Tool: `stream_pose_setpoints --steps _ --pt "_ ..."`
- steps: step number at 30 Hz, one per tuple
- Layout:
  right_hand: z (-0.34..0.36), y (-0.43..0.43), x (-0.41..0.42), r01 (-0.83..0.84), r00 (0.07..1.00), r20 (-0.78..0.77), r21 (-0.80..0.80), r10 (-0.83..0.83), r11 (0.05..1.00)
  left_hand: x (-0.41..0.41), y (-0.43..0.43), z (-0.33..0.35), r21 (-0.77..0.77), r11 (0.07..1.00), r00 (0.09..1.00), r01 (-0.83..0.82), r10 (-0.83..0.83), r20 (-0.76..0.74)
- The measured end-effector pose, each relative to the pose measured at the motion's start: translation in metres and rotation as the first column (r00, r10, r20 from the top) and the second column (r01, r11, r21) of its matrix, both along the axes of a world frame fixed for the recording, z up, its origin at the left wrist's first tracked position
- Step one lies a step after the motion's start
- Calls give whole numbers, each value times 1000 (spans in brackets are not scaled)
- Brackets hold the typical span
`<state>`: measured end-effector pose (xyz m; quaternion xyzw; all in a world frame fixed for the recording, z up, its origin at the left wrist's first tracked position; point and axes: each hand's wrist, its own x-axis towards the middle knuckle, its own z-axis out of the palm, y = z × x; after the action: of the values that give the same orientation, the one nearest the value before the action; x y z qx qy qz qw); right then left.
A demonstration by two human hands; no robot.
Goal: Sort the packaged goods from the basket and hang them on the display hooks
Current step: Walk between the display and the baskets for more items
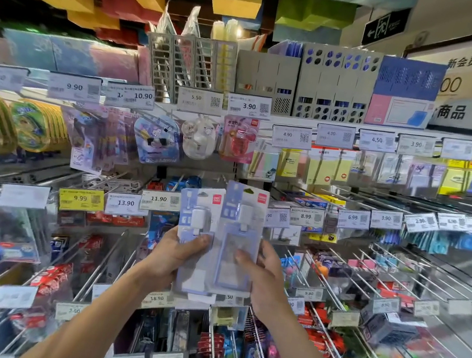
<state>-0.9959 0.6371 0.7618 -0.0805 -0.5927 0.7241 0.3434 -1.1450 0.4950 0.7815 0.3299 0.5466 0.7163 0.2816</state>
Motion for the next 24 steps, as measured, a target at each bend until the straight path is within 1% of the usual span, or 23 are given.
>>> stream_pose_setpoints --steps 3,5,7,9,11,15,19,21,24 --pt "-15 20 13 -64 998 18 -139 67 988 -1 -4 6 4 1000 1000 16 -16 -11" --pt "-33 34 24 -103 990 74 -179 117 979 -2 -6 10 22 996 995 92 -91 -47" --pt "-54 45 32 -97 977 171 -163 125 982 0 -8 17 39 989 988 145 -143 -65" --pt "-70 51 35 -61 958 270 -125 93 990 0 -8 22 63 986 987 152 -149 -56" --pt "-75 52 31 -41 942 329 -92 69 995 0 -8 26 80 985 988 150 -148 -39" --pt "-64 47 10 -37 936 351 -20 42 999 0 -7 29 78 984 987 161 -160 -22" --pt "-58 45 -6 -22 935 354 27 11 999 4 -5 31 43 993 993 113 -111 -43" --pt "-57 45 -9 -22 940 340 50 4 998 5 -5 33 46 994 995 95 -93 -27" --pt "-55 46 -9 -40 960 280 42 26 998 9 -3 39 86 989 993 118 -118 0"
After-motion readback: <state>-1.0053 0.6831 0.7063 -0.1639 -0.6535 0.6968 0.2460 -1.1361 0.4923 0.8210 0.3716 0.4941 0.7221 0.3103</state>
